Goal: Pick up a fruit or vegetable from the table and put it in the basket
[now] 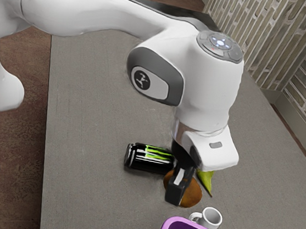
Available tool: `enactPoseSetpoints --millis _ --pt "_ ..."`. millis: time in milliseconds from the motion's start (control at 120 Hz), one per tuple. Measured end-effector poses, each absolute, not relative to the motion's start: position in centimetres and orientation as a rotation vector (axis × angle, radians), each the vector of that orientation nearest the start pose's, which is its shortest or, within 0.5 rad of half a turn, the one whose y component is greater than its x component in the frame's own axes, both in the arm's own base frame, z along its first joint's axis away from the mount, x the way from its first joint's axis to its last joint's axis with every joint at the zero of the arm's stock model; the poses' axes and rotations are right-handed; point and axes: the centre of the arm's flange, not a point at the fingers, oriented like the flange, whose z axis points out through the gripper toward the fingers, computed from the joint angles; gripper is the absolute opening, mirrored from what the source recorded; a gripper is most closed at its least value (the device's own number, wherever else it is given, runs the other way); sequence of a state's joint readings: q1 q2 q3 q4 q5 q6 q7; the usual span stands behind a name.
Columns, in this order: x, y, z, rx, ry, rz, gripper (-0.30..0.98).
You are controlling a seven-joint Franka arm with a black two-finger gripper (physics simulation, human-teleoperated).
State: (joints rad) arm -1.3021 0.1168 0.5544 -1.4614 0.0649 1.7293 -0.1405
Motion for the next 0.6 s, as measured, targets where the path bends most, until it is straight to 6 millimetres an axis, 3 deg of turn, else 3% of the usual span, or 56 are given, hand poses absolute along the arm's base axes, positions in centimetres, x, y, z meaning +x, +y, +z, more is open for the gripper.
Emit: enactPoseSetpoints --millis 292,433,600 --pt "43.1 -46.4 61.6 -2.924 1.007 -0.512 0.40" --pt "42.1 -49.4 60.3 -2.913 1.073 -0.586 0.39" --pt "42.8 -50.8 58.6 -2.908 1.073 -0.644 0.40"
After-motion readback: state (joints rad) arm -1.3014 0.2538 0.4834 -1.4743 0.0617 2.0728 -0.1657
